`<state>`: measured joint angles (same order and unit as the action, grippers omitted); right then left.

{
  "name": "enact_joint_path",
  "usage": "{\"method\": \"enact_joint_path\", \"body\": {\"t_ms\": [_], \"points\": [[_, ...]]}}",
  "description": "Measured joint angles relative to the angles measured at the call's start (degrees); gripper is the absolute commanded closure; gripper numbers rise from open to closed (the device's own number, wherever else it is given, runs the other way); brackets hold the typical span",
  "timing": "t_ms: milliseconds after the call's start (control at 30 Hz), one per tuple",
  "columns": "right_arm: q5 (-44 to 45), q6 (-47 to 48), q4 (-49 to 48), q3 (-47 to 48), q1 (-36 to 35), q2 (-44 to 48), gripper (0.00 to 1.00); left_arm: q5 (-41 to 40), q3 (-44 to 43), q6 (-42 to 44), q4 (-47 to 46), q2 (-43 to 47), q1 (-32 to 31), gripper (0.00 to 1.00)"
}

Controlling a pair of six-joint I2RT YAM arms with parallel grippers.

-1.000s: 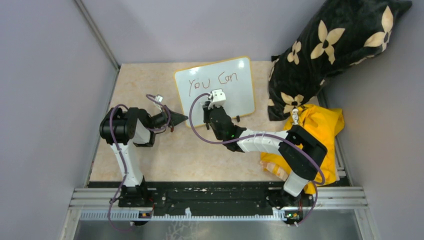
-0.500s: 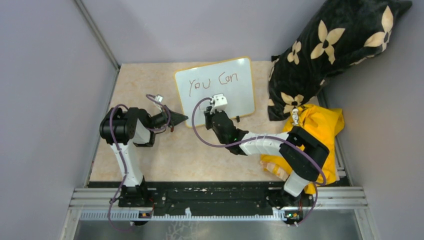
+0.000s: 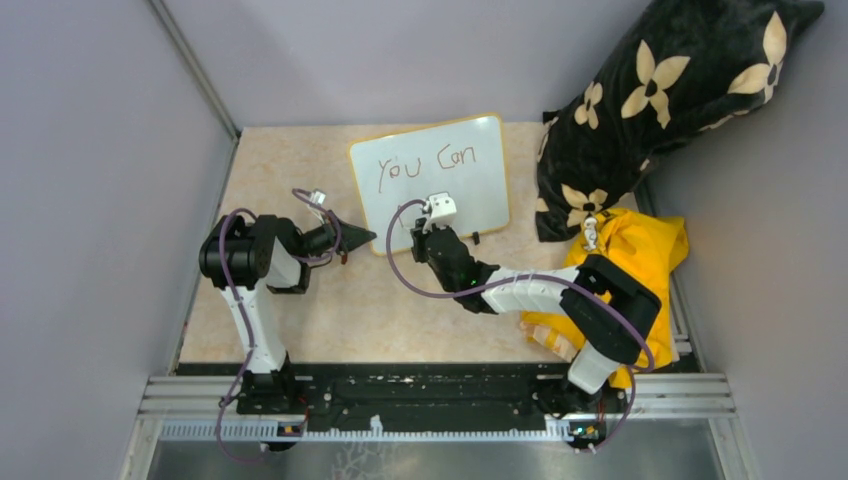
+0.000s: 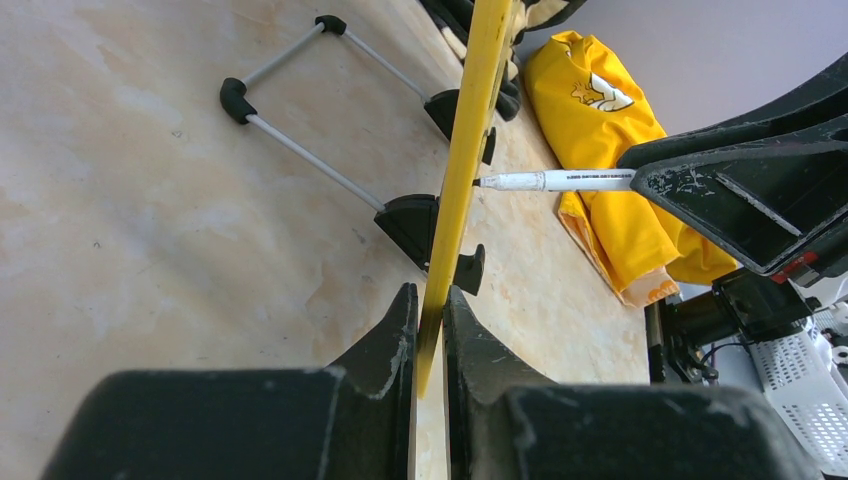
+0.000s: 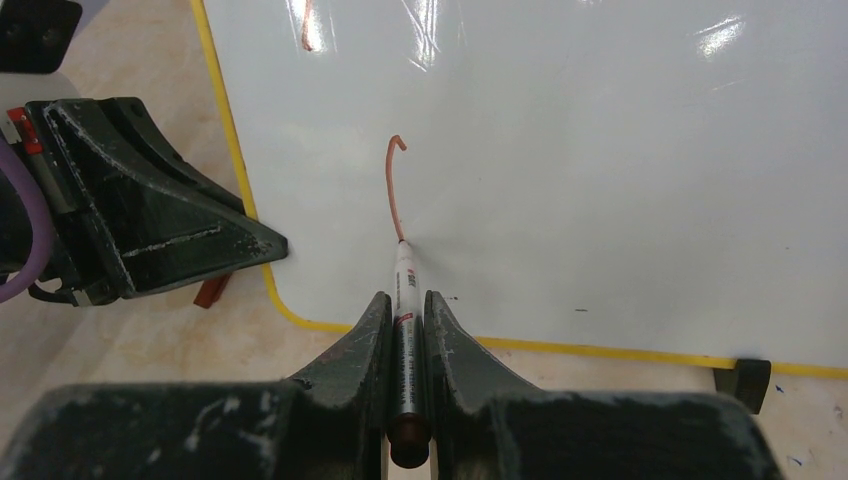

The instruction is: Write a sentence on the whiteboard

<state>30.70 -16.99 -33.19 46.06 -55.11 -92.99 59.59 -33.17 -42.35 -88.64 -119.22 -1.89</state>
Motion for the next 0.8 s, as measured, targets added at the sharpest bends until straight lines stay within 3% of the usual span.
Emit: {"method": "enact_joint_path", "body": {"t_ms": [800], "points": [[-2.16,2.47,2.75,4.52,-0.26,-1.2,1.0,0.02,0.0,0.02,0.0,0.0,0.0,1.0]]}}
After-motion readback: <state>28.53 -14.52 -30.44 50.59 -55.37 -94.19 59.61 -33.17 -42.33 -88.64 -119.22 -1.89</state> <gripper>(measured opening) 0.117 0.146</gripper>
